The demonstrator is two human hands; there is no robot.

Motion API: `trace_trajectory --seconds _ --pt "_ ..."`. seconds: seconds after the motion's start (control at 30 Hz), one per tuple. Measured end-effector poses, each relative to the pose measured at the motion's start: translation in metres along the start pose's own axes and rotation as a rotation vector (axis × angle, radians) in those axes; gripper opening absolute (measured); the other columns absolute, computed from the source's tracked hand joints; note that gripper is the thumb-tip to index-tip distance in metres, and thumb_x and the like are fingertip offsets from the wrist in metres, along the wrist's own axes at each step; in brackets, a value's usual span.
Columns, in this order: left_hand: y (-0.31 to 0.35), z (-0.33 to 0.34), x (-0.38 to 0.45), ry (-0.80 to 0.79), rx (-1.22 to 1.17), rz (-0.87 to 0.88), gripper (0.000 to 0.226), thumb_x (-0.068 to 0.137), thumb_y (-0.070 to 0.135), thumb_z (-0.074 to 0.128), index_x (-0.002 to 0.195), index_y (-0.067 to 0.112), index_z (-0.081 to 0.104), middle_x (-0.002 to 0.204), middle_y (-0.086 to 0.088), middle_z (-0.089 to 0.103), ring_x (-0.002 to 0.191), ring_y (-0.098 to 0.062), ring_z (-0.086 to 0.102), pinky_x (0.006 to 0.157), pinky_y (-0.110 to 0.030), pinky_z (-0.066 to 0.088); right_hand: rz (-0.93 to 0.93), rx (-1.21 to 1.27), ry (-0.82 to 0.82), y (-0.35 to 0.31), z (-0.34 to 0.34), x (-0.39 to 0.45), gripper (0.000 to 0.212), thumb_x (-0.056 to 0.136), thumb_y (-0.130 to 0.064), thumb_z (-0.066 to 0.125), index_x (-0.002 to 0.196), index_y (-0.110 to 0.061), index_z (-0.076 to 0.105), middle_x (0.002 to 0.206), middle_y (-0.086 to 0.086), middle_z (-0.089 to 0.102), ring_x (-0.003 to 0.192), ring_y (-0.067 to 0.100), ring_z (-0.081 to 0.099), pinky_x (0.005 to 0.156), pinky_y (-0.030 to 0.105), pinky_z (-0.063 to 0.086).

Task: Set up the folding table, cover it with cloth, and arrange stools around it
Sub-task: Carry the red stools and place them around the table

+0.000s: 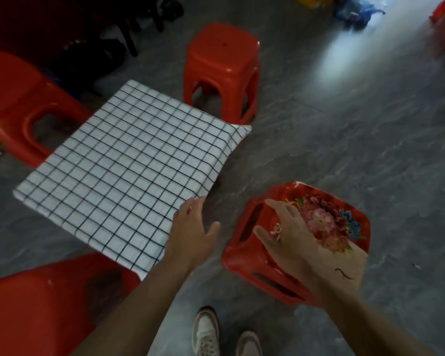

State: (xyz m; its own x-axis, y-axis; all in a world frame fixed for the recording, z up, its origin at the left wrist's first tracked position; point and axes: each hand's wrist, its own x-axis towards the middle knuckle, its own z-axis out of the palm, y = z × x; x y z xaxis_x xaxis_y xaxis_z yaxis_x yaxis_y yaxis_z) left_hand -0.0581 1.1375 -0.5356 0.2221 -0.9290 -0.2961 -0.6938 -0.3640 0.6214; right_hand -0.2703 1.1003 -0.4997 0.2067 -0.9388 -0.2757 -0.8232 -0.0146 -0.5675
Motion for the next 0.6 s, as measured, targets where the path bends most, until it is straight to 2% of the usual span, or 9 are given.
trace_trajectory --seconds 0.07,0.13,0.2,0.33,0.47,0.6 --pt "-0.012 -0.021 -0.013 0.049 -0.015 -0.031 0.069 0.093 0.042 0.060 0.153 0.022 0.031 0.158 -0.002 0.028 0.144 -0.018 0.027 0.114 -0.032 0.028 -0.046 0.002 -0.044 -0.020 0.008 -0.003 0.063 0.090 -0.043 0.064 0.145 -0.032 0.037 0.149 -0.005 0.035 0.137 0.016 0.037 0.105 0.027 0.032" --pt "-0.023 -0.040 -0.032 0.078 -0.042 -0.096 0.069 0.094 0.041 0.060 0.153 0.022 0.029 0.160 -0.002 0.025 0.145 -0.020 0.025 0.117 -0.037 0.028 -0.125 0.010 -0.077 -0.038 0.017 -0.008 0.063 0.090 -0.041 0.064 0.146 -0.029 0.039 0.147 -0.003 0.037 0.137 0.015 0.036 0.106 0.024 0.029" --pt "-0.034 -0.056 -0.054 0.112 -0.058 -0.145 0.070 0.093 0.042 0.060 0.153 0.021 0.030 0.159 -0.002 0.026 0.144 -0.022 0.027 0.117 -0.041 0.030 -0.191 0.008 -0.138 -0.056 0.026 -0.015 0.064 0.091 -0.042 0.063 0.147 -0.028 0.037 0.149 -0.003 0.036 0.138 0.015 0.034 0.109 0.025 0.030" --pt "-0.056 -0.084 -0.105 0.208 -0.101 -0.237 0.068 0.091 0.037 0.063 0.150 0.018 0.035 0.154 -0.004 0.034 0.142 -0.021 0.030 0.116 -0.035 0.029 -0.295 0.023 -0.258 -0.097 0.046 -0.040 0.064 0.092 -0.041 0.062 0.148 -0.028 0.035 0.151 -0.003 0.032 0.139 0.013 0.030 0.113 0.029 0.031" --pt "-0.090 -0.108 -0.156 0.319 -0.103 -0.386 0.061 0.089 0.034 0.065 0.144 0.018 0.043 0.146 -0.006 0.043 0.133 -0.025 0.038 0.110 -0.032 0.028 -0.410 -0.009 -0.357 -0.138 0.078 -0.060 0.063 0.091 -0.038 0.063 0.147 -0.026 0.037 0.148 -0.004 0.036 0.136 0.012 0.033 0.109 0.024 0.030" --pt "-0.141 -0.131 -0.207 0.392 -0.118 -0.527 0.064 0.087 0.038 0.061 0.144 0.014 0.044 0.143 -0.011 0.048 0.129 -0.032 0.044 0.110 -0.041 0.035 -0.527 -0.073 -0.449 -0.184 0.121 -0.078 0.063 0.091 -0.038 0.063 0.147 -0.025 0.037 0.146 -0.005 0.038 0.135 0.012 0.034 0.111 0.028 0.033"
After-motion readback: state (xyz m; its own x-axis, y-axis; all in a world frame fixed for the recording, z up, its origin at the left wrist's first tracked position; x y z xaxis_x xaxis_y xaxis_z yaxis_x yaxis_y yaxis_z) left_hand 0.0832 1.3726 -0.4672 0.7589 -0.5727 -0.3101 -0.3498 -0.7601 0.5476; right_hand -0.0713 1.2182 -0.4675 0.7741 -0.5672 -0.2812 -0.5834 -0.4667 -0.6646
